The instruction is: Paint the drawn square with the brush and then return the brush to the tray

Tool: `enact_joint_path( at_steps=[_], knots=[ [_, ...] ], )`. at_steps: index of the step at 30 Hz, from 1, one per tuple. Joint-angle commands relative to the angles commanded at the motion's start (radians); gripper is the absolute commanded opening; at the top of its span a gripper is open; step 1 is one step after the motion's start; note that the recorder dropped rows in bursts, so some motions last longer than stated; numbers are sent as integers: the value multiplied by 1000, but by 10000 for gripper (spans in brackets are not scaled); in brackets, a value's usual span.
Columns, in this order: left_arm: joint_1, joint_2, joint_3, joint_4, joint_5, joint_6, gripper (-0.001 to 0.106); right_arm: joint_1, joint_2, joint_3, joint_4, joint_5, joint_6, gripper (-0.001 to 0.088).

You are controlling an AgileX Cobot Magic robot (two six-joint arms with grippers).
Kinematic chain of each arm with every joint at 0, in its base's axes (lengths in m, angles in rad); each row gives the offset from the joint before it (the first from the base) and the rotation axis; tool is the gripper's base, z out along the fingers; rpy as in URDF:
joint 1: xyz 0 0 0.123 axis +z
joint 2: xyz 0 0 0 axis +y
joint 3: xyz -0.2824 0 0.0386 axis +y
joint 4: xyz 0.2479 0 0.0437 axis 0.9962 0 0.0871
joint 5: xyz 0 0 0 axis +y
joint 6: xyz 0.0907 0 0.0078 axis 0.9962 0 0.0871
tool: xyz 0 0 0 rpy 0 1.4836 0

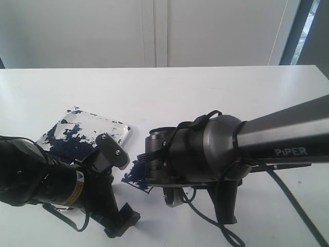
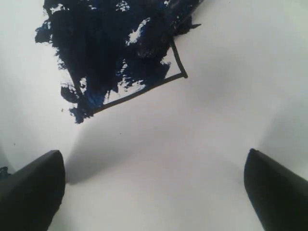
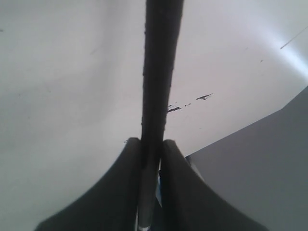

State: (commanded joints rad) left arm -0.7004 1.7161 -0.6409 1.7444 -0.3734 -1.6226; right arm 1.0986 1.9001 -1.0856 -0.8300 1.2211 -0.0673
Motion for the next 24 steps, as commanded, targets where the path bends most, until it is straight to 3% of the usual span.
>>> enact_joint_path(
  at_steps=[15, 24],
  knots=[
    [0, 0, 0, 0, 0, 0, 1007, 58, -2, 0, 91, 0, -60, 0],
    [0, 0, 0, 0, 0, 0, 1007, 52, -2, 0, 19, 0, -60, 0]
  ],
)
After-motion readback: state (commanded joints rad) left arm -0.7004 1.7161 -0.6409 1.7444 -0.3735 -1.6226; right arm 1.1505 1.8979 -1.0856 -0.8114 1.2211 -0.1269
